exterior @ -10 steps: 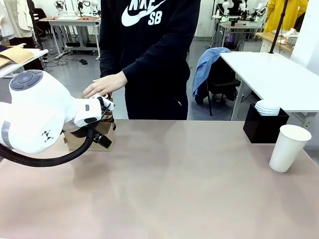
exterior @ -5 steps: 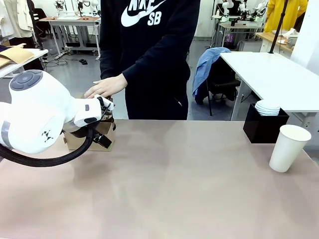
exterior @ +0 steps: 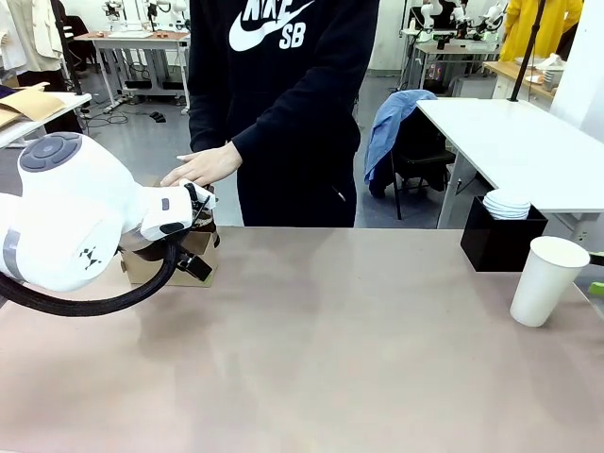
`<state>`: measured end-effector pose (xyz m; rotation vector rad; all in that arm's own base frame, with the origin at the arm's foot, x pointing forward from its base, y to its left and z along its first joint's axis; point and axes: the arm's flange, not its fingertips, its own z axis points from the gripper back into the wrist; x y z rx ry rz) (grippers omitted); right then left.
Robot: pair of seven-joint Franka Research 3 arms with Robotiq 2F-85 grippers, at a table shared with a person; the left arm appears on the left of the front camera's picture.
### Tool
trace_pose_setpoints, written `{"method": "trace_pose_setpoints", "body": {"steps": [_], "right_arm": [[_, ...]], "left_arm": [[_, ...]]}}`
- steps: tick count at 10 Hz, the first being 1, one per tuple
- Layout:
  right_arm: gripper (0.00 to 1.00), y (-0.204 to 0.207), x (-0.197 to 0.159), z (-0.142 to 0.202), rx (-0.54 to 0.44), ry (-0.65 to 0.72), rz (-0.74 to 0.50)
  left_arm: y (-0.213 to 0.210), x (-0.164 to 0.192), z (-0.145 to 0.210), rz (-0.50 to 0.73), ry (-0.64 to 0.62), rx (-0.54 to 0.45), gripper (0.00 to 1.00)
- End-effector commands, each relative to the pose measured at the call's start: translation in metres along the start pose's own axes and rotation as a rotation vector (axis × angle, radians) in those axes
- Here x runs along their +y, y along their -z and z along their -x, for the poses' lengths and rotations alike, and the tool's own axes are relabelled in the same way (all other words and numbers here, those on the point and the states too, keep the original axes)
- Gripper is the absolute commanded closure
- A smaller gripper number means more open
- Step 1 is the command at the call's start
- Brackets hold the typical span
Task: Pour a drink into a cup and package it in a carrier.
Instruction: Pick up the 600 ml Paper Cup and place it in the middle top area of the table.
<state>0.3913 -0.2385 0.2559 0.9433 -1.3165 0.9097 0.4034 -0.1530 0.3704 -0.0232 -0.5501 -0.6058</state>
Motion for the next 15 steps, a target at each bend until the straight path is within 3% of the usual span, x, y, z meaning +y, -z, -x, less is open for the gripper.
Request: {"method": "trace_pose_setpoints", "body": {"steps": [1, 7, 15], "right_arm": [[0.00, -0.002, -0.004, -0.005, -0.003, -0.029, 0.010], [0.00, 0.023, 0.002, 0.011, -0.013, -0.029, 0.052], [0.00, 0.075, -0.003, 0.026, -0.004, -0.021, -0.023]], "left_arm": [[0.000, 0.001, 0.000, 0.001, -0.002, 0.000, 0.00], [0.000, 0.001, 0.000, 0.001, -0.002, 0.000, 0.00], [0.000, 0.001, 0.000, 0.001, -0.002, 0.000, 0.00]]}}
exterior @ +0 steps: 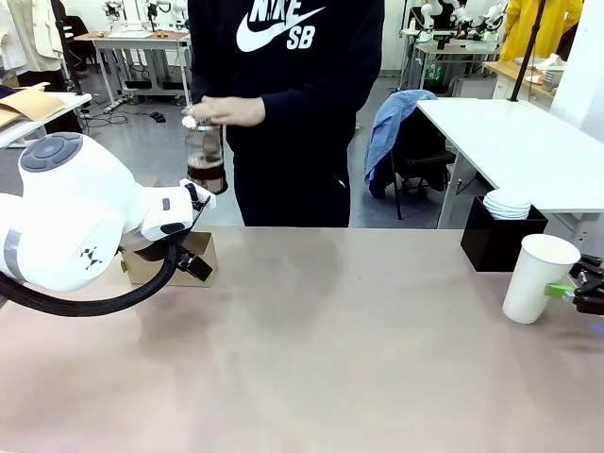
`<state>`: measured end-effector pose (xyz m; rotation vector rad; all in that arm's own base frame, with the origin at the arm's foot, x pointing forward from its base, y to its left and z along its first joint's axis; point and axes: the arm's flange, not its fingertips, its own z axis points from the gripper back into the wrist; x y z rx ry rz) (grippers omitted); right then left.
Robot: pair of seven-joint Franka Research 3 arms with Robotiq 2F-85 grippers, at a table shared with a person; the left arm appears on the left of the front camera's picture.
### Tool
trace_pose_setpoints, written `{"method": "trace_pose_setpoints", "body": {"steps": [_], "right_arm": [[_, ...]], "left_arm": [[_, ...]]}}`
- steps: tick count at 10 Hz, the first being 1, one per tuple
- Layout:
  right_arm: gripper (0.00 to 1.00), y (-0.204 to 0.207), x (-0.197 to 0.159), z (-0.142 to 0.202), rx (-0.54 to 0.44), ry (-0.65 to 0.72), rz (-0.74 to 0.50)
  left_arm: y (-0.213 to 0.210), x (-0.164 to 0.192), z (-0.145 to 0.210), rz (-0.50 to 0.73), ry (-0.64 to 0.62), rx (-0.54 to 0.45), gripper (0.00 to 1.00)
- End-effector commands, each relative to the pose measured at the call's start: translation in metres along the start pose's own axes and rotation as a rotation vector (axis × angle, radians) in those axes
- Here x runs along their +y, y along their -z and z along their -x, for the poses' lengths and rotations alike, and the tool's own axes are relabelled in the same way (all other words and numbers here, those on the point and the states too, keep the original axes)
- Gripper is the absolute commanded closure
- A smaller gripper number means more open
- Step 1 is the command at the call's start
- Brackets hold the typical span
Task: Pour a drink into a cup and package it in a carrier.
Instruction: Pick up the 600 ml Paper Cup and place it in the middle top area of the table.
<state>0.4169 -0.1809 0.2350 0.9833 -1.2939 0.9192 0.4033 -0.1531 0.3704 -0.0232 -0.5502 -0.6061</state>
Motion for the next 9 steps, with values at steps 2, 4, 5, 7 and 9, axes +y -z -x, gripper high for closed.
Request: {"method": "trace_pose_setpoints", "body": {"steps": [2, 4, 5, 7, 9], "right_arm": [[0.00, 0.028, -0.001, 0.013, 0.001, -0.027, -0.027], [0.00, 0.035, -0.001, 0.014, -0.007, -0.028, -0.049], [0.00, 0.036, 0.000, 0.014, -0.014, -0.028, -0.054], [0.20, 0.030, 0.000, 0.012, -0.036, -0.070, -0.037], [0.20, 0.033, 0.000, 0.012, -0.002, 0.020, -0.066]], "left_arm": [[0.000, 0.001, 0.000, 0.001, -0.002, 0.000, 0.00], [0.000, 0.001, 0.000, 0.001, -0.002, 0.000, 0.00], [0.000, 0.001, 0.000, 0.001, -0.002, 0.000, 0.00], [0.000, 0.001, 0.000, 0.001, -0.002, 0.000, 0.00], [0.000, 0.001, 0.000, 0.001, -0.002, 0.000, 0.00]]}}
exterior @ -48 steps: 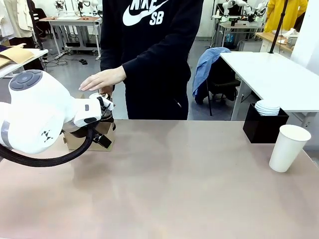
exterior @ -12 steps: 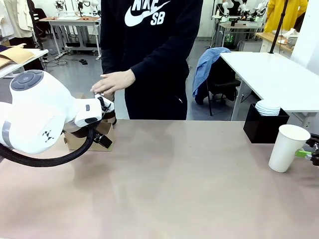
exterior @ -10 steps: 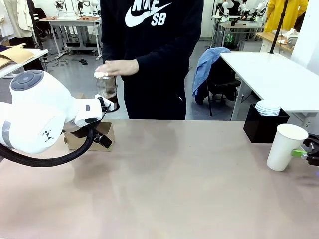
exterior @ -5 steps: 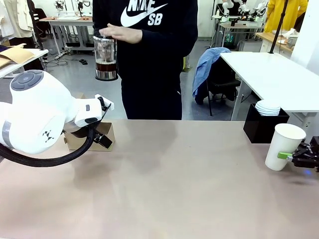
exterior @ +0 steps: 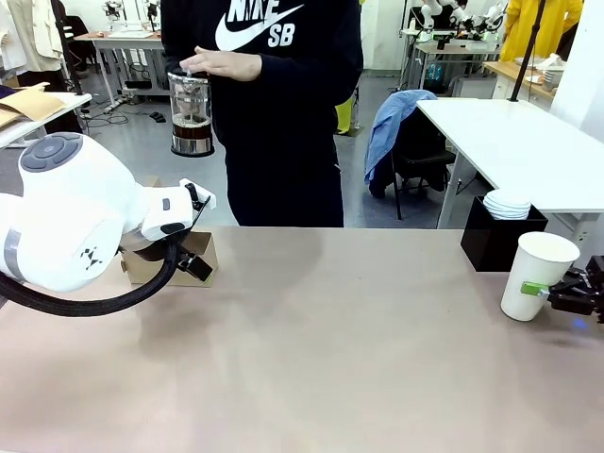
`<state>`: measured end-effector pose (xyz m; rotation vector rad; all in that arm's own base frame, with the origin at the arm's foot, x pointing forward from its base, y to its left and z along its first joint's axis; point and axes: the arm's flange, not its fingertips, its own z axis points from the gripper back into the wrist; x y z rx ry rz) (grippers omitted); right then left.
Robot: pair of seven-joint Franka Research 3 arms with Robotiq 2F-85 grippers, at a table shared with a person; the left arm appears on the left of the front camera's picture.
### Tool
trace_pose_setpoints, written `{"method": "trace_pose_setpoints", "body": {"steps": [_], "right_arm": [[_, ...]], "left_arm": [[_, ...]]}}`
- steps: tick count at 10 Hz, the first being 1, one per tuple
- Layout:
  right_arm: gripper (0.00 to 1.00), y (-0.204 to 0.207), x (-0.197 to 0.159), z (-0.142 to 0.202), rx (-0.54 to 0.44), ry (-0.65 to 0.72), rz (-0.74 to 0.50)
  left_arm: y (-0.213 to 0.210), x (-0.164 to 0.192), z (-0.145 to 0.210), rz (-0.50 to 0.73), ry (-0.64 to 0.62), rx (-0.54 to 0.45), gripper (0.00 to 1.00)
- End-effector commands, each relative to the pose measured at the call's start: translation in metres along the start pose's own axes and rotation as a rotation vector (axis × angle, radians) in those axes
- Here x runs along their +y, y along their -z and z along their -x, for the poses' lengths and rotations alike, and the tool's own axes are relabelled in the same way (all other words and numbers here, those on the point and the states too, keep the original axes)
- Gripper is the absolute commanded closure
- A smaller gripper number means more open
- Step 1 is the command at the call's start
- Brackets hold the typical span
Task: Pour a drink into a cup and package it in a carrier.
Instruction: Pick up the 600 ml Paper Cup and place it in the middle top area of the table.
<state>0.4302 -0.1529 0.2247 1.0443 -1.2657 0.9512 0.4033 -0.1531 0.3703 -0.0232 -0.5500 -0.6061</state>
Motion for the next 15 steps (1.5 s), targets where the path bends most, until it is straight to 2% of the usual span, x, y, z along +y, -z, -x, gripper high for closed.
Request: {"method": "trace_pose_setpoints", "body": {"steps": [1, 3, 5, 6, 9, 11, 12, 13, 15], "right_arm": [[0.20, 0.003, 0.004, 0.003, 0.002, 0.004, -0.002], [0.20, 0.000, 0.001, 0.003, 0.000, 0.006, -0.001], [0.20, 0.038, 0.023, -0.043, -0.048, 0.025, 0.106], [0.20, 0.063, 0.031, -0.066, -0.049, 0.016, 0.168], [0.20, 0.166, 0.049, -0.115, -0.172, 0.045, 0.294], [0.20, 0.235, 0.049, -0.124, -0.154, 0.025, 0.312], [0.20, 0.264, 0.044, -0.123, -0.110, 0.017, 0.311], [0.20, 0.292, 0.039, -0.117, -0.054, 0.019, 0.305], [0.20, 0.331, 0.018, -0.105, -0.041, 0.018, 0.313]], "left_arm": [[0.000, 0.001, 0.000, 0.001, -0.002, 0.000, 0.00], [0.000, 0.001, 0.000, 0.001, -0.002, 0.000, 0.00], [0.000, 0.001, 0.000, 0.001, -0.002, 0.000, 0.00], [0.000, 0.001, 0.000, 0.001, -0.002, 0.000, 0.00], [0.000, 0.001, 0.000, 0.001, -0.002, 0.000, 0.00], [0.000, 0.001, 0.000, 0.001, -0.002, 0.000, 0.00], [0.000, 0.001, 0.000, 0.001, -0.002, 0.000, 0.00], [0.000, 0.001, 0.000, 0.001, -0.002, 0.000, 0.00], [0.000, 0.001, 0.000, 0.001, -0.002, 0.000, 0.00]]}}
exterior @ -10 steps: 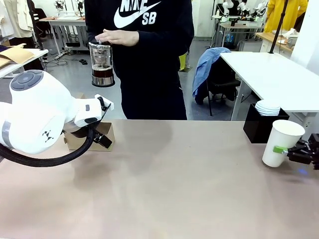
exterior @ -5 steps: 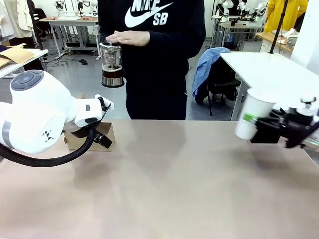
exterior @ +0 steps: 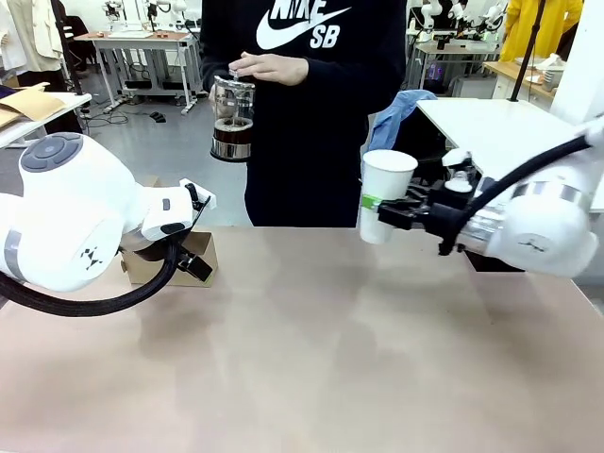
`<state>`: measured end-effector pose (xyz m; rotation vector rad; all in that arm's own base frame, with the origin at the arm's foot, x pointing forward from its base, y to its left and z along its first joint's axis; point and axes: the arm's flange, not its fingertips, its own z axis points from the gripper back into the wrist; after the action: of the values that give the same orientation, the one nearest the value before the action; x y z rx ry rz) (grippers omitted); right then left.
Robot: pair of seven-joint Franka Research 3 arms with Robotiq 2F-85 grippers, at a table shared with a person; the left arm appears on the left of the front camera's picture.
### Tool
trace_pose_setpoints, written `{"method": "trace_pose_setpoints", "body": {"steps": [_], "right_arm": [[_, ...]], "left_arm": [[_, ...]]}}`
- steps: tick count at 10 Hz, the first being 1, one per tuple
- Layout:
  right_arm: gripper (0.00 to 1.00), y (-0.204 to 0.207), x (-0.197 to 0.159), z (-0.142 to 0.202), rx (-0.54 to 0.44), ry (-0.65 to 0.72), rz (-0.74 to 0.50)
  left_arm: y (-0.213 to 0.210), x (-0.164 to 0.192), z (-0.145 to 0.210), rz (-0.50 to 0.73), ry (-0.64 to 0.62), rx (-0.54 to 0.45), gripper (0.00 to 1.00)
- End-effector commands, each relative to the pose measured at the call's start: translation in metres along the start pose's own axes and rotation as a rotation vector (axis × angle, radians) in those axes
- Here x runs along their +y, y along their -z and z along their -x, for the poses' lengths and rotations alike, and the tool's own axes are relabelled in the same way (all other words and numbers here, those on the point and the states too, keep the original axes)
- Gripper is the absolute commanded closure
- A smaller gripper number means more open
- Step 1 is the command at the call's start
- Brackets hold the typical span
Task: Pour a drink into a cup and package it in a carrier.
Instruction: Pick up the 600 ml Paper Cup and place it in the middle top area of the table.
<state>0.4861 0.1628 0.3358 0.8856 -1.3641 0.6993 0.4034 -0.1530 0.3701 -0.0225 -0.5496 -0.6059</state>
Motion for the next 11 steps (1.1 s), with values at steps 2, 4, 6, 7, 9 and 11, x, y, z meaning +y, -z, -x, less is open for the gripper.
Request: {"method": "trace_pose_setpoints", "body": {"steps": [2, 4, 6, 7, 9, 11], "right_arm": [[0.20, 0.047, -0.041, 0.030, 0.006, -0.015, 0.037], [0.20, 0.059, -0.058, 0.044, -0.013, -0.018, 0.032], [0.20, 0.062, -0.062, 0.051, -0.021, -0.027, 0.026], [0.20, 0.063, -0.063, 0.049, -0.058, -0.031, 0.011], [0.20, 0.057, -0.065, 0.053, 0.009, 0.005, 0.007], [0.20, 0.057, -0.065, 0.053, 0.009, 0.005, 0.007]], "left_arm": [[0.000, 0.001, 0.000, 0.002, -0.002, -0.001, 0.00], [0.000, 0.001, 0.000, 0.002, -0.002, -0.001, 0.00], [0.000, 0.001, 0.000, 0.002, -0.002, -0.001, 0.00], [0.000, 0.001, 0.000, 0.002, -0.002, -0.001, 0.00], [0.000, 0.001, 0.000, 0.002, -0.002, -0.001, 0.00], [0.000, 0.001, 0.000, 0.002, -0.002, -0.001, 0.00]]}}
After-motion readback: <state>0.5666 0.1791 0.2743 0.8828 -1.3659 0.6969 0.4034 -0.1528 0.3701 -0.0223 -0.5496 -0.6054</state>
